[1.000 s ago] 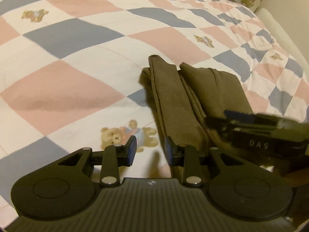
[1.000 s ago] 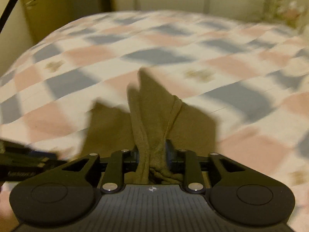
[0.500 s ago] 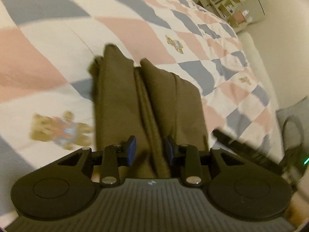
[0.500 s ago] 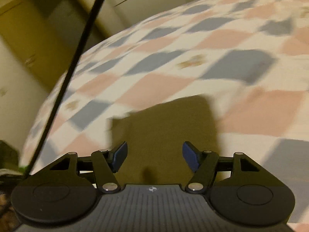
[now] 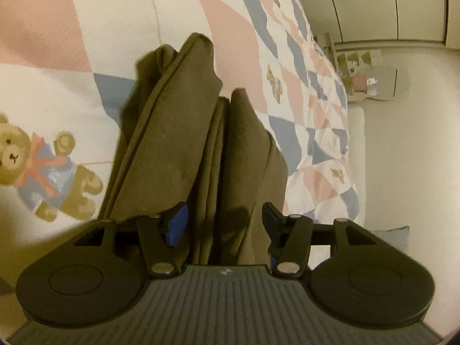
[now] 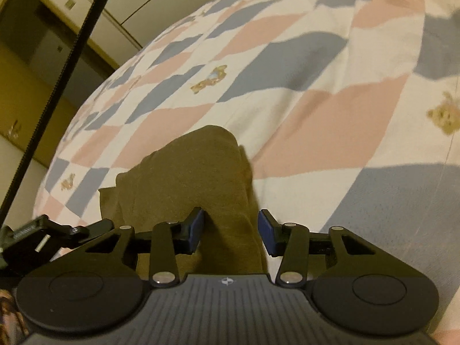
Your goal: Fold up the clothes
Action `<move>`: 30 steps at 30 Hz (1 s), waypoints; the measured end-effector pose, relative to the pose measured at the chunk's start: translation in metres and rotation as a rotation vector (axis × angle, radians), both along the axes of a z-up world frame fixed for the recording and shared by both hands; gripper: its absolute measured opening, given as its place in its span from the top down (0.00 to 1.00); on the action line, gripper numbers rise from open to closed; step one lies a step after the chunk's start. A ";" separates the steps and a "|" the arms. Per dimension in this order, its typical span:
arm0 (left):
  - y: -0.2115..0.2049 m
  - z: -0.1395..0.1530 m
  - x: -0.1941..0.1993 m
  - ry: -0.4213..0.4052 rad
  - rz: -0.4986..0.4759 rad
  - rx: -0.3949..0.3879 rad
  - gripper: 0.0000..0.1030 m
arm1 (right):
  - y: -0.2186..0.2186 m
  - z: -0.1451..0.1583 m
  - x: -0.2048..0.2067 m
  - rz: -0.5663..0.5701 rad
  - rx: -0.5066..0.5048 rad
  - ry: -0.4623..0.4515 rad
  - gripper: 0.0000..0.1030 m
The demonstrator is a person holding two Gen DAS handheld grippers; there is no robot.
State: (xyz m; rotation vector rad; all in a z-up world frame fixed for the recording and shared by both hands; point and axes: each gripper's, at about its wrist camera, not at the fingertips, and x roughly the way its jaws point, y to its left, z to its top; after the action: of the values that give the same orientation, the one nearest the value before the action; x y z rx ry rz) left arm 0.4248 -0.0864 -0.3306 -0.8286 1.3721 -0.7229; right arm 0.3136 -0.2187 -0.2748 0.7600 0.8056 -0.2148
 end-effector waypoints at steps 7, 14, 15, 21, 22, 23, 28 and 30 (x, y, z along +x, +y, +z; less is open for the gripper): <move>-0.033 0.009 0.003 -0.075 -0.154 0.017 0.58 | -0.006 -0.012 0.003 0.003 0.047 -0.001 0.54; -0.039 0.049 -0.009 -0.291 -0.220 0.114 0.86 | -0.006 -0.014 0.004 0.002 0.066 -0.004 0.53; -0.039 0.059 -0.012 -0.349 -0.231 0.125 0.86 | -0.005 -0.011 0.004 0.010 0.064 -0.013 0.54; -0.004 0.081 -0.004 -0.444 -0.212 0.159 0.86 | 0.010 0.009 0.012 0.089 0.057 -0.067 0.53; 0.003 0.076 -0.001 -0.427 -0.204 0.172 0.86 | 0.014 0.011 0.015 0.103 0.060 -0.076 0.53; 0.010 0.070 0.001 -0.409 -0.195 0.184 0.86 | 0.017 0.014 0.017 0.118 0.063 -0.085 0.53; 0.026 0.055 0.000 -0.393 -0.172 0.187 0.87 | 0.039 0.012 0.032 0.178 0.013 -0.058 0.53; 0.033 0.063 -0.003 -0.445 -0.161 0.159 0.87 | 0.045 0.009 0.036 0.194 -0.009 -0.039 0.53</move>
State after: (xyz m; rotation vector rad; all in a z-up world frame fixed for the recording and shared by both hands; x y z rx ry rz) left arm 0.4217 -0.0533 -0.2678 -0.4017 1.0815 -0.8520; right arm 0.3493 -0.1740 -0.2659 0.6712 0.8351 -0.0300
